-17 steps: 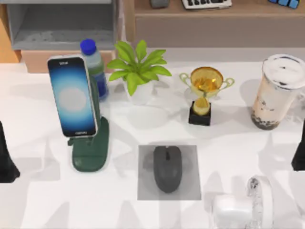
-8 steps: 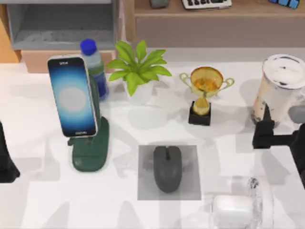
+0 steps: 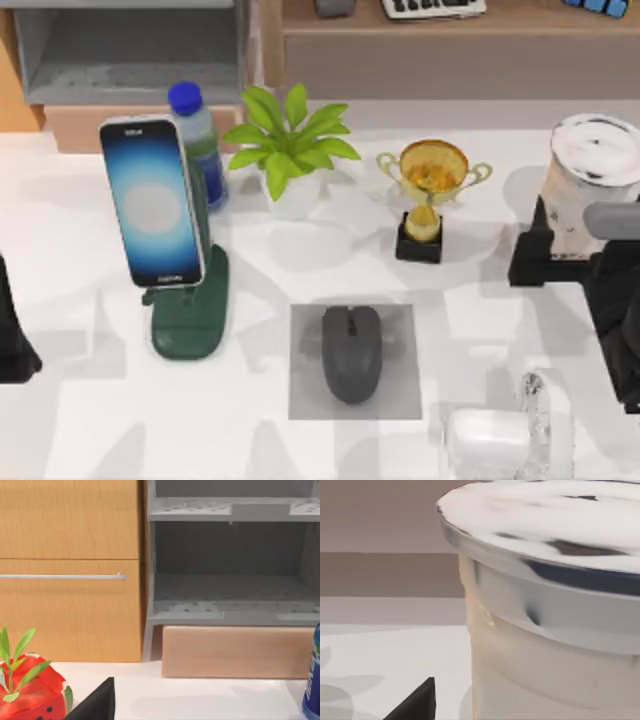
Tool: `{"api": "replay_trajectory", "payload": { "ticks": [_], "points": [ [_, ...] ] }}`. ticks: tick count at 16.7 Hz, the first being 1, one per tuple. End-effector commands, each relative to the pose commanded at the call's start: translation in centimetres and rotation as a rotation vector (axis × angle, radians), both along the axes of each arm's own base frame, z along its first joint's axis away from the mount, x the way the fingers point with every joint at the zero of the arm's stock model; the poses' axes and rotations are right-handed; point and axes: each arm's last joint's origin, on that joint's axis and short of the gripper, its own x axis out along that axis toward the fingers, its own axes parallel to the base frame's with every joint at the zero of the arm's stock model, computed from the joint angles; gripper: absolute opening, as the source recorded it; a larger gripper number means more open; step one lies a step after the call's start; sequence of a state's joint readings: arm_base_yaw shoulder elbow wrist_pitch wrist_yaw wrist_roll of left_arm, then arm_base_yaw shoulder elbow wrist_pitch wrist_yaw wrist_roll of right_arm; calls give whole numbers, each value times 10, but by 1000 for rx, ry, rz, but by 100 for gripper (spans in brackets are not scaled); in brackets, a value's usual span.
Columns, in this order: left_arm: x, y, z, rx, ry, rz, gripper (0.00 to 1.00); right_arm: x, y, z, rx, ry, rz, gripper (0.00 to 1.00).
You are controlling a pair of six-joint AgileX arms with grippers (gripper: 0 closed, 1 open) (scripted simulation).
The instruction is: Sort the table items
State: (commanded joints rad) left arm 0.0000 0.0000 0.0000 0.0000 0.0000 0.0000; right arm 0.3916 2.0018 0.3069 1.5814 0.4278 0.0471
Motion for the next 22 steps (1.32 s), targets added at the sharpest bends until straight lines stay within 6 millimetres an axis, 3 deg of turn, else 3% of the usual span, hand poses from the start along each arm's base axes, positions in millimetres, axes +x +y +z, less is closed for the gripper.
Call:
{"api": "replay_trajectory", "payload": {
  "ticks": [3,9,13,22],
  "points": [
    [0,0,0,0,0,0,100,0,0,0,-1,2,2,100],
    [0,0,0,0,0,0,100,28,0,-3,0,0,0,100],
    [0,0,0,0,0,0,100,30,-1,-3,0,0,0,100],
    [0,0,0,0,0,0,100,30,-1,-3,0,0,0,32]
  ]
}}
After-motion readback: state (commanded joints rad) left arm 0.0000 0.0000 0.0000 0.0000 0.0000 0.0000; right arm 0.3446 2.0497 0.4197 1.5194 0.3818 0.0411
